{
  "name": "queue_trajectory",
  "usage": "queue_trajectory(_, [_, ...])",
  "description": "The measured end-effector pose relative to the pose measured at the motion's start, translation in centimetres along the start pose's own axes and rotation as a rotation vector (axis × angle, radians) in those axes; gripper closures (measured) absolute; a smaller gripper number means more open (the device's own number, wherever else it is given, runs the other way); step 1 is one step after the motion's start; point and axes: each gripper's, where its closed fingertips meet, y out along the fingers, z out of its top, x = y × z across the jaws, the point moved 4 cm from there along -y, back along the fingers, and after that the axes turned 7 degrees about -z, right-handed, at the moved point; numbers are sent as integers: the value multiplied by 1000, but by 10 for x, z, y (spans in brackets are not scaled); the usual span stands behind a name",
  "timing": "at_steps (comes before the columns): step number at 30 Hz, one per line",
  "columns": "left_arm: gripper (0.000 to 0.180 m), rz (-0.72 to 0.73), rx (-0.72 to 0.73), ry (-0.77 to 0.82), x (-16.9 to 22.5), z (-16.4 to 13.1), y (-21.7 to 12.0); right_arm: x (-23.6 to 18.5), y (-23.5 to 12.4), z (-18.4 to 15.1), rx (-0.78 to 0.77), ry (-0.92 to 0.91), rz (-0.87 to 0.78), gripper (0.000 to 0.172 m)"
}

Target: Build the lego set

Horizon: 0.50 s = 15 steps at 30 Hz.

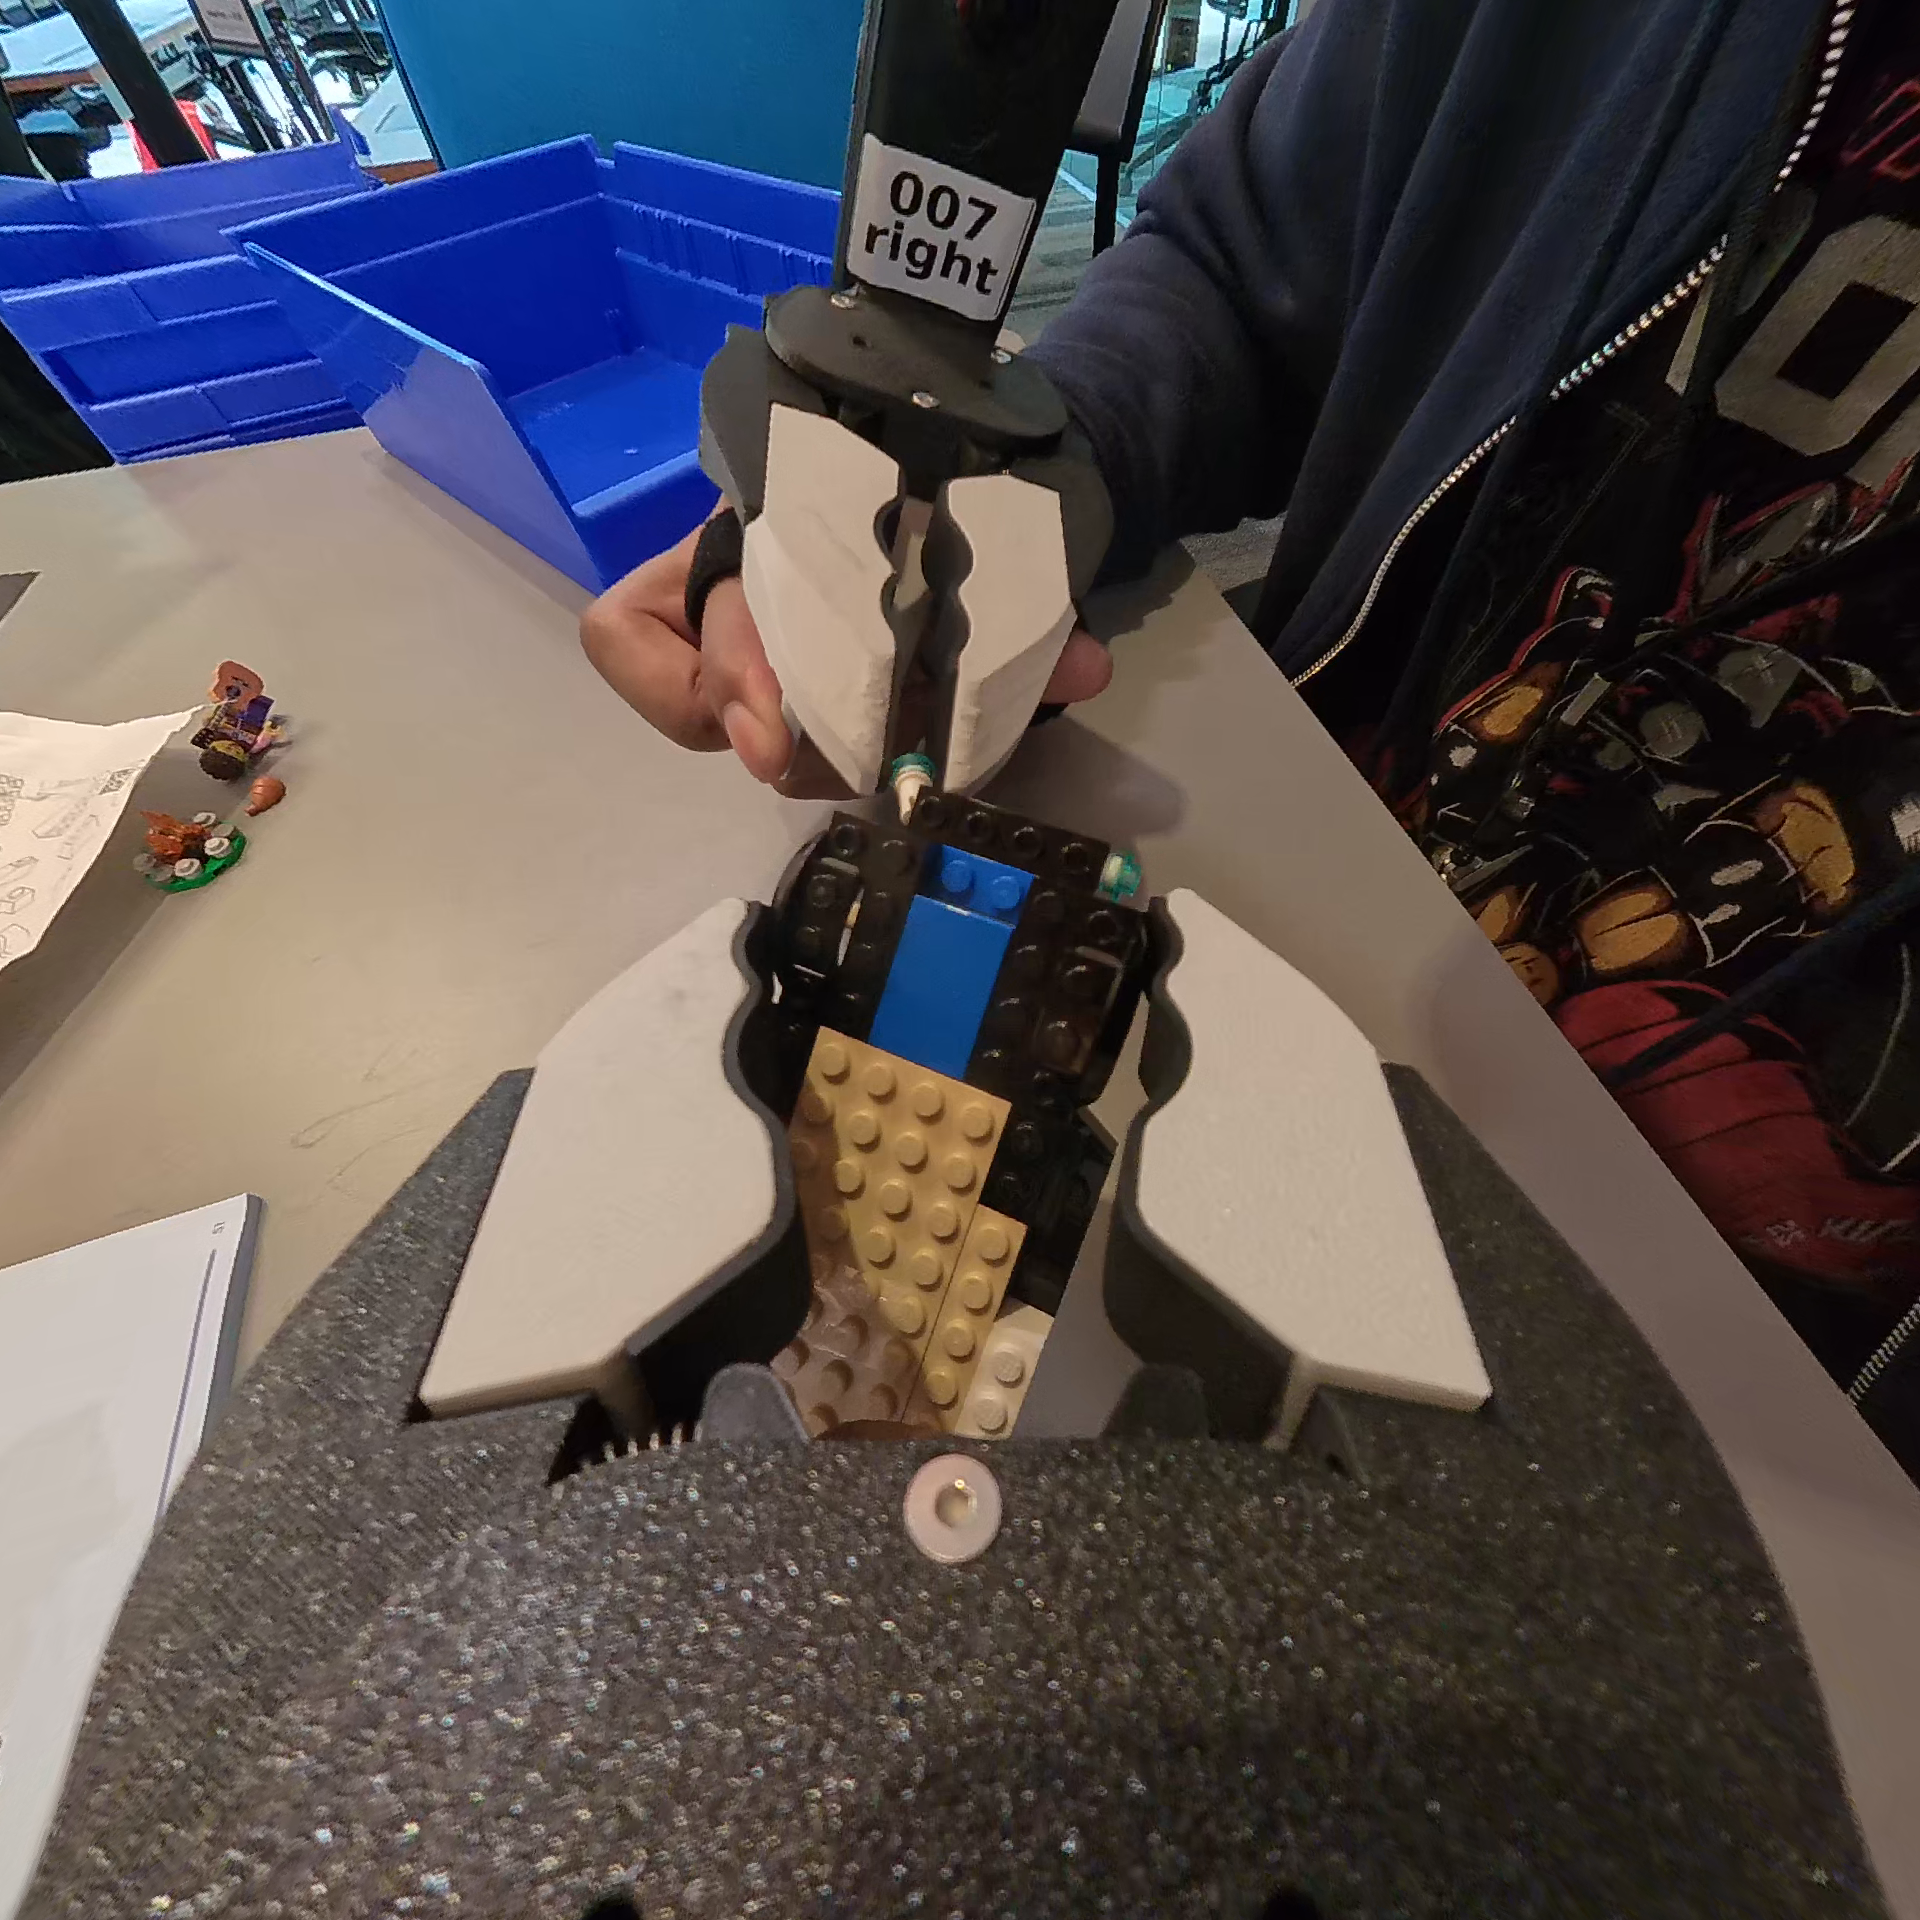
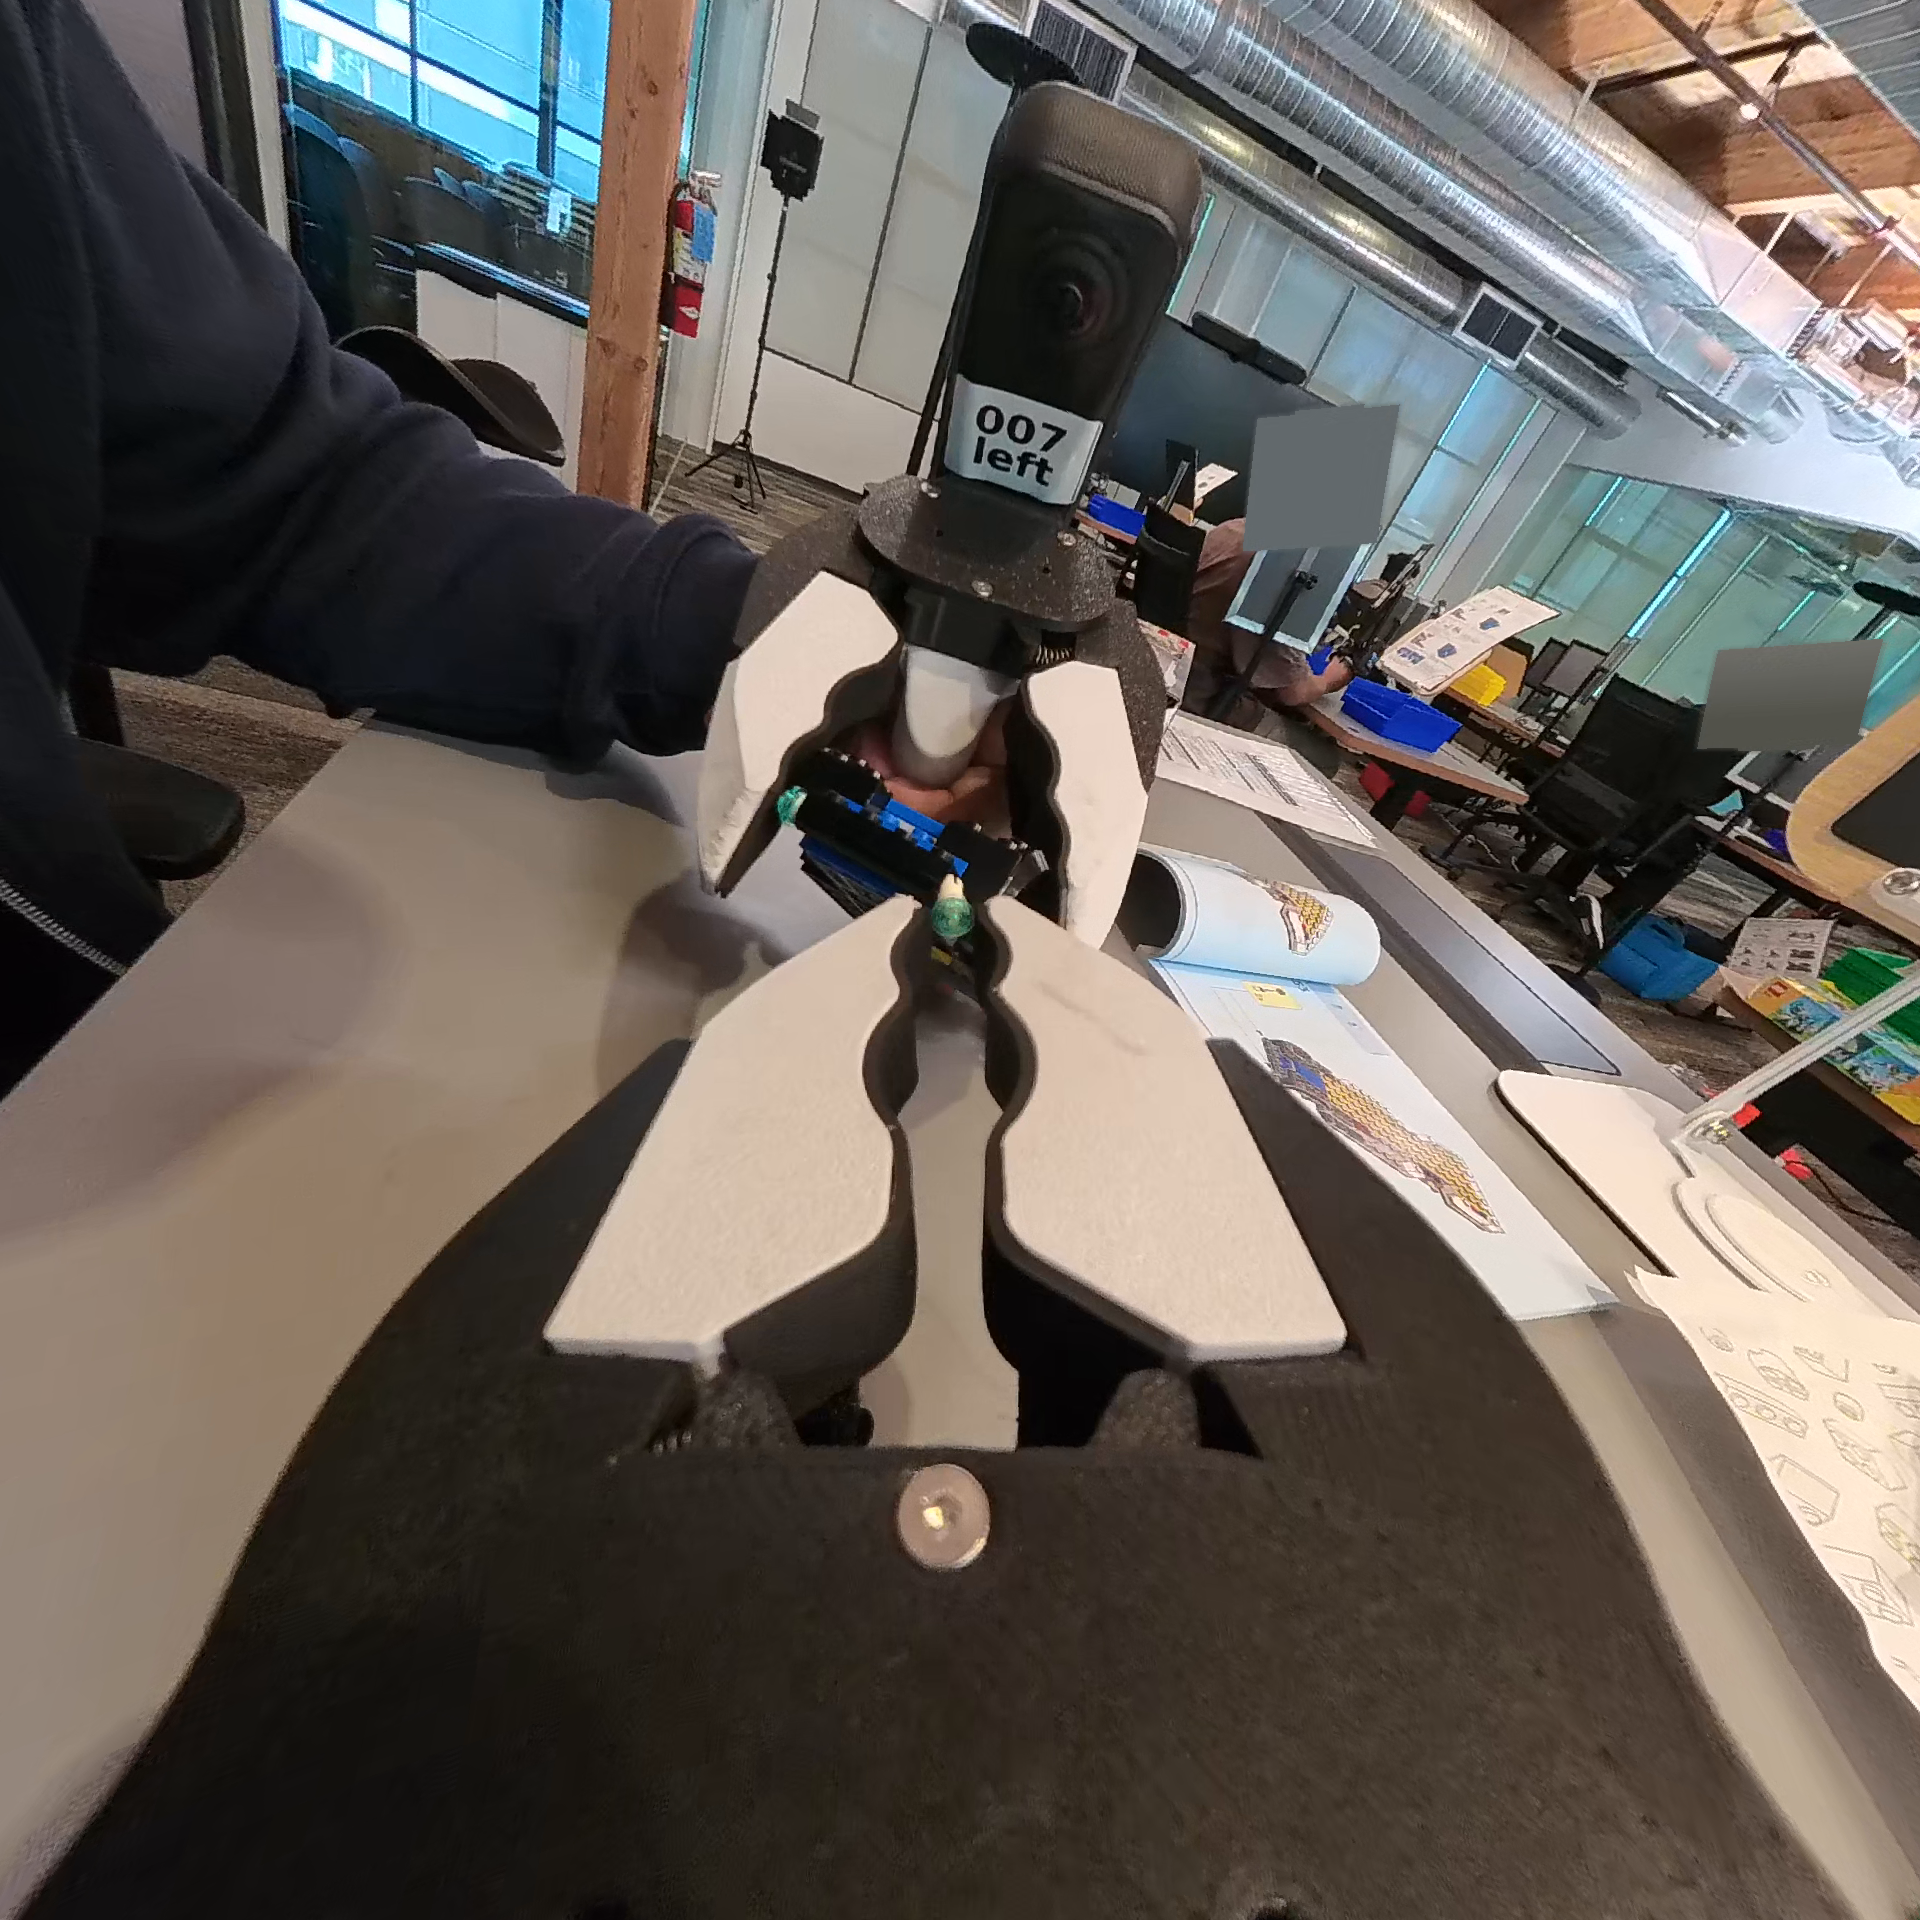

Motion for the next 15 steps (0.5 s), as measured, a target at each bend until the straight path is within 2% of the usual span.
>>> queue_trajectory(15, [112, -12, -2, 1, 1, 0, 0, -2, 0, -1, -1, -6, 6, 165])
